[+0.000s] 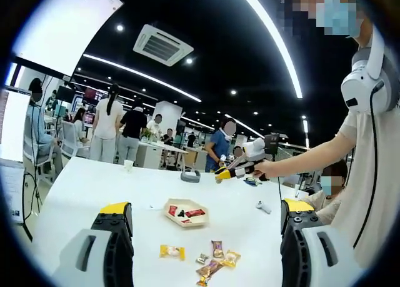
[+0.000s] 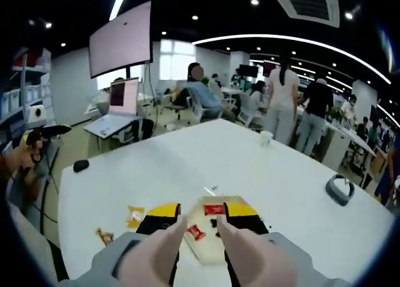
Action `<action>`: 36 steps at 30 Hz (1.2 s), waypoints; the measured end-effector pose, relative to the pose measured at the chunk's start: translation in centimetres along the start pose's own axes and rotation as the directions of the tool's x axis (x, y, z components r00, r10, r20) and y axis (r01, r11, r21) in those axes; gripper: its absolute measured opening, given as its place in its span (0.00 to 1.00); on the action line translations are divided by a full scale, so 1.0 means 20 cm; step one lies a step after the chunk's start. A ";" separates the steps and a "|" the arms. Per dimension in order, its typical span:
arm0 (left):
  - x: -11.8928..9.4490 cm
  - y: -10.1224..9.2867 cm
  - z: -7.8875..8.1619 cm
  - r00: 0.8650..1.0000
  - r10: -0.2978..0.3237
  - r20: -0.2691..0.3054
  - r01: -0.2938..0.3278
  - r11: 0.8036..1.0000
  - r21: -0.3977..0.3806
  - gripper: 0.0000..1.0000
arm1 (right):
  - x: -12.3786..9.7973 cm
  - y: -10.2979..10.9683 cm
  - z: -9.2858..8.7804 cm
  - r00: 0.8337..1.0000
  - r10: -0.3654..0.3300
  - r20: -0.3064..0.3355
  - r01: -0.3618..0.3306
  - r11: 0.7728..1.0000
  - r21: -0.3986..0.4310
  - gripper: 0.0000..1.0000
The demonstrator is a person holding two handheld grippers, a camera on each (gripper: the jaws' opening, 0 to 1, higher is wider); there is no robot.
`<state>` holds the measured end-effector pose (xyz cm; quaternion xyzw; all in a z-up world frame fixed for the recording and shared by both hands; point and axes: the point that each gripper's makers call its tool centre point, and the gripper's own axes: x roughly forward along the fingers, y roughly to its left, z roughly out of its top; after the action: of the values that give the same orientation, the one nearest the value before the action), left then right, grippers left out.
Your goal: Place the target food into the container with the food tongs after gripping and lifting it, then release it inside without dropping or visibly crushing the food.
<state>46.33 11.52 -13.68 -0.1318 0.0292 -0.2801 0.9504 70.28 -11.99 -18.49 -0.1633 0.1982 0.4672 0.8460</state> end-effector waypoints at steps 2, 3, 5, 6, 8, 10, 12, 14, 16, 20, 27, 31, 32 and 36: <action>0.00 0.01 0.01 1.000 0.002 0.006 -0.002 1.000 -0.004 0.99 | 0.00 0.00 -0.02 1.000 0.000 -0.013 0.000 1.000 -0.006 0.26; 0.00 0.01 0.01 1.000 -0.004 0.010 0.004 1.000 -0.006 0.99 | 0.00 0.00 -0.02 1.000 0.000 -0.014 -0.001 1.000 -0.004 0.26; 0.00 0.00 0.02 1.000 -0.016 0.012 0.016 1.000 -0.010 0.99 | -0.01 0.00 -0.02 1.000 0.000 -0.015 0.000 1.000 -0.008 0.26; 0.00 0.00 0.02 1.000 -0.019 0.012 0.020 1.000 -0.010 0.99 | -0.01 0.01 -0.02 1.000 0.000 -0.014 0.000 1.000 -0.007 0.26; 0.00 0.00 0.02 1.000 -0.013 0.006 0.013 1.000 -0.001 0.99 | -0.01 0.01 -0.03 1.000 0.002 -0.016 -0.002 1.000 -0.004 0.26; 0.00 0.01 0.02 1.000 -0.001 0.003 0.001 1.000 0.002 0.99 | -0.01 0.00 -0.06 1.000 -0.002 -0.028 0.002 1.000 -0.004 0.26; 0.00 0.02 0.02 1.000 -0.003 0.005 0.002 1.000 0.005 0.99 | -0.02 -0.01 -0.08 0.999 -0.009 -0.036 0.009 1.000 -0.002 0.26; -0.01 0.01 0.03 1.000 -0.015 0.005 0.015 1.000 0.005 0.99 | -0.02 0.00 -0.08 0.999 -0.012 -0.035 0.012 1.000 0.012 0.26; -0.02 0.01 0.03 1.000 -0.019 0.008 0.019 1.000 0.003 0.99 | -0.03 -0.01 -0.08 0.999 -0.016 -0.033 0.016 1.000 0.015 0.26; -0.03 0.02 0.03 0.999 -0.039 -0.004 0.039 0.999 -0.005 0.99 | -0.02 0.00 -0.10 0.999 -0.018 -0.040 0.019 0.999 0.026 0.26; -0.10 0.01 0.06 0.998 -0.055 -0.014 0.055 0.998 0.019 0.99 | 0.01 0.08 -0.09 0.999 0.036 -0.016 -0.036 0.999 0.010 0.26; -0.15 0.02 0.08 0.999 -0.040 -0.001 0.040 0.999 0.011 0.99 | 0.02 0.14 -0.08 0.998 0.069 -0.010 -0.069 0.998 0.007 0.27; -0.16 0.01 0.09 0.999 -0.050 -0.002 0.050 0.999 0.008 0.99 | 0.02 0.15 -0.07 0.997 0.076 -0.010 -0.076 0.997 0.009 0.27; -0.17 0.00 0.06 0.997 -0.074 -0.037 0.074 0.997 0.008 0.99 | 0.03 0.22 -0.06 0.995 0.098 -0.014 -0.098 0.994 -0.039 0.27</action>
<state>43.62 13.77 -12.52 -0.1231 0.0406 -0.3178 0.9393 66.63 -9.94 -20.26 -0.1730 0.2016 0.5111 0.8174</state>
